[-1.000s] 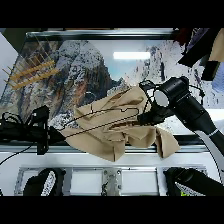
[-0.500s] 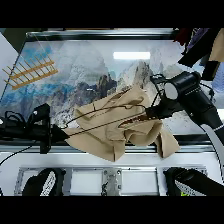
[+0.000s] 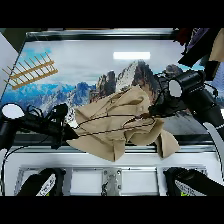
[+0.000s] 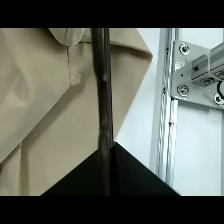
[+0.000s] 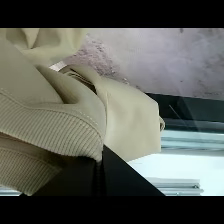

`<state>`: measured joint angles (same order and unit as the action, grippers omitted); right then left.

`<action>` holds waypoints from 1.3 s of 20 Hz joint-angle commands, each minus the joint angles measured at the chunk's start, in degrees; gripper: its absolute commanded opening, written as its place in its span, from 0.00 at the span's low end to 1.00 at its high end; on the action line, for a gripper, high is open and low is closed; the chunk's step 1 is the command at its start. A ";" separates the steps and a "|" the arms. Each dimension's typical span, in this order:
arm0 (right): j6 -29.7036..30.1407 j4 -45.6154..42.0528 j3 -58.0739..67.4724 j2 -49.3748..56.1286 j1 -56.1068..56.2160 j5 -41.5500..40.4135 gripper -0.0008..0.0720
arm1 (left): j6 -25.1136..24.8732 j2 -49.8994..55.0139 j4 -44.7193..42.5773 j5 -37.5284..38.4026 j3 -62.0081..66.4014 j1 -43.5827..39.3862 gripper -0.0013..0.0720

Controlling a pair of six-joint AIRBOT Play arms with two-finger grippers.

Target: Fold the clothes and pants, and hang the long-sleeved shirts on hangers.

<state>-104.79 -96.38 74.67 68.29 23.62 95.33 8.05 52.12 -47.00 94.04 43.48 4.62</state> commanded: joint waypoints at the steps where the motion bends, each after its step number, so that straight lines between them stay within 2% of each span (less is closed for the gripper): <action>1: 0.02 0.17 0.00 -0.04 -0.09 0.04 0.04 | -1.44 1.51 4.13 -0.83 0.02 -0.96 0.04; 6: 0.00 0.17 0.00 -0.04 -0.09 0.02 0.04 | -1.77 -5.46 4.26 0.81 0.02 0.11 0.04; 10: -0.02 0.17 0.00 -0.04 -0.09 0.02 0.04 | -0.52 -10.19 2.29 1.09 0.02 5.70 0.04; 13: -0.02 0.17 0.00 -0.02 -0.09 0.02 0.04 | -0.55 -9.88 1.70 4.85 0.00 9.18 0.04; 15: -0.02 0.17 0.00 -0.02 -0.07 0.04 0.04 | -0.57 -8.02 1.60 6.84 0.00 8.24 0.04; 20: -0.02 0.17 0.00 -0.02 -0.07 0.04 0.04 | -0.81 -4.15 2.51 4.83 0.04 6.32 0.04; 26: -0.17 0.20 0.00 -0.02 -0.07 0.02 0.04 | -2.29 -8.26 4.46 4.48 0.07 6.32 0.04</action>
<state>-104.79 -96.23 74.67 68.29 23.55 95.35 6.35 45.82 -43.05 98.98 43.48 10.98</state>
